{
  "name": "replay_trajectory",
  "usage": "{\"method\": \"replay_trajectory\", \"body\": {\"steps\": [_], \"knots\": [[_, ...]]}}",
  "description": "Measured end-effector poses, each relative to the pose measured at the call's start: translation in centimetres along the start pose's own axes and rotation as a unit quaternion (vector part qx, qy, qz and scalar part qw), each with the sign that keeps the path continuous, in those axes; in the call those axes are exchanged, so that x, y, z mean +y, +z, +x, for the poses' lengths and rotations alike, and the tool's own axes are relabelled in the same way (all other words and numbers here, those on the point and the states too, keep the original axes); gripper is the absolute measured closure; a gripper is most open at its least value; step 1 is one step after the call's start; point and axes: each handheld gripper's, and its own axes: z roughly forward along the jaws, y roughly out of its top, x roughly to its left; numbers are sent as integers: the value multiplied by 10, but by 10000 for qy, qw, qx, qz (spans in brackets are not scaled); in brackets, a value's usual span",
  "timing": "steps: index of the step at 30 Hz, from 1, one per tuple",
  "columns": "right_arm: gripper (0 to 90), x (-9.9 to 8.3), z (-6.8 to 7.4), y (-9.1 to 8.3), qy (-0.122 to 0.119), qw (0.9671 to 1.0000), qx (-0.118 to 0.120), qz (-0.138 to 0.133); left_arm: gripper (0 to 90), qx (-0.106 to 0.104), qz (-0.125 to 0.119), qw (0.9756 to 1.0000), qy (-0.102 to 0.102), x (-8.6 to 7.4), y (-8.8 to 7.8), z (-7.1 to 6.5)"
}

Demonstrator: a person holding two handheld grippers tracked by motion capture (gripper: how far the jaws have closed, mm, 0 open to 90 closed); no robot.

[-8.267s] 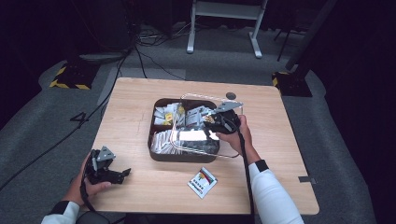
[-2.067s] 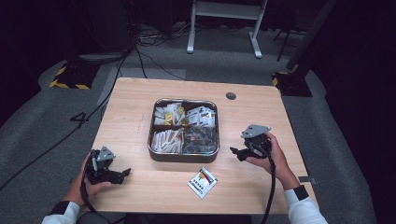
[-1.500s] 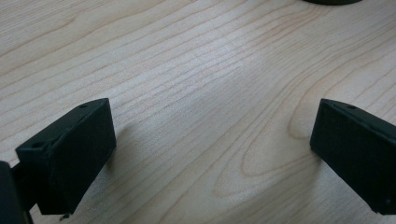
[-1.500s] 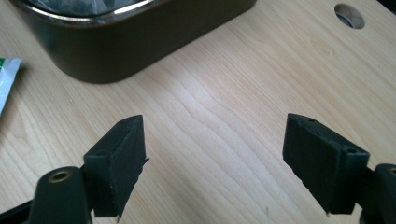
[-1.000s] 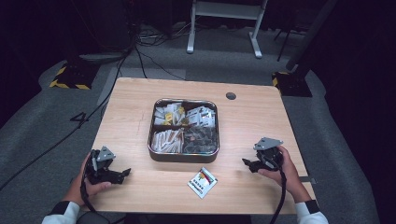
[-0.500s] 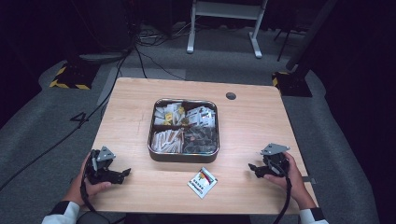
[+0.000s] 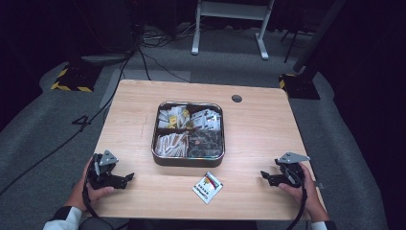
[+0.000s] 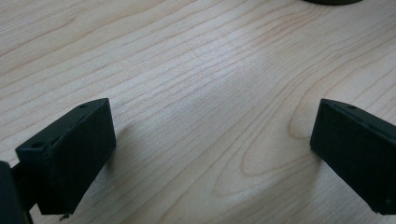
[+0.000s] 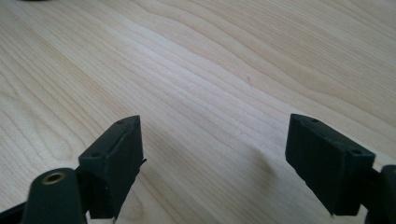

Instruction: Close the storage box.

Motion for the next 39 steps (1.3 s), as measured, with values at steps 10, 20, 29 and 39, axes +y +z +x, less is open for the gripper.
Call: {"method": "replay_trajectory", "body": {"steps": [10,20,29,39], "knots": [[187,-22,-12,-3,464,9987,-138,-123,4,-2,-2,10000,-7,0,0,0],[160,-27,-13,-2,560,9976,-267,-294,3,-11,-1,10000,12,0,0,1],[147,-25,-14,0,579,9975,-294,-274,4,-7,1,10000,-38,-1,-1,0],[147,-25,-14,0,582,9975,-293,-276,4,-17,15,10000,-24,-1,-1,0]]}}
